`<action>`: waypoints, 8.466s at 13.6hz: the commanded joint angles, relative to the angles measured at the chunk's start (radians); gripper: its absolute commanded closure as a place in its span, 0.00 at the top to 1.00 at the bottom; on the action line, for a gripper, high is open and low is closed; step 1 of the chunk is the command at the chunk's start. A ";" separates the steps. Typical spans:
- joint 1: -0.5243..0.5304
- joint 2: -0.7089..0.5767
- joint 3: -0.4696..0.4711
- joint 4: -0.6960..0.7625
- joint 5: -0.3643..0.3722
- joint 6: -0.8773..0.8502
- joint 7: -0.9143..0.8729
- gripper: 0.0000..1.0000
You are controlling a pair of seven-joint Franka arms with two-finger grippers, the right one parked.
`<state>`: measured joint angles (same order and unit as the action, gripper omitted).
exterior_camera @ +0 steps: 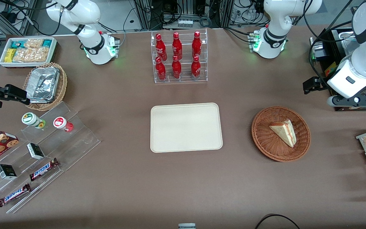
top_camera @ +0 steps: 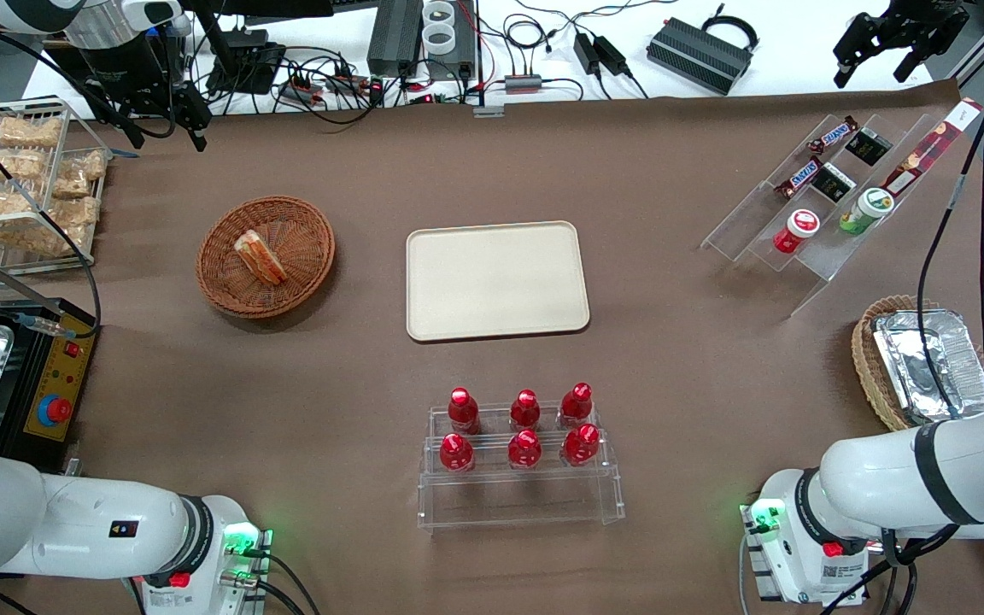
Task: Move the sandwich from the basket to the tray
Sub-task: 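Move the left gripper over the wicker basket holding the sandwich, then lower the open left gripper onto the wrapped sandwich in the basket, then close the left gripper on the sandwich and lift it, then carry the sandwich with the left gripper over the cream tray, then lower the sandwich onto the tray and open the left gripper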
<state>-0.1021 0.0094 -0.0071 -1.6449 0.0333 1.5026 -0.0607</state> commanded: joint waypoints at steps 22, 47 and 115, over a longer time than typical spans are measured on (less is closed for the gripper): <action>-0.008 0.090 0.042 -0.311 0.016 0.475 -0.366 1.00; -0.007 0.233 0.047 -0.576 0.010 0.927 -0.640 1.00; -0.754 0.925 0.019 0.528 0.059 0.386 -0.792 0.43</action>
<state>-0.8485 0.9048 0.0099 -1.1593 0.0947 1.8801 -0.8391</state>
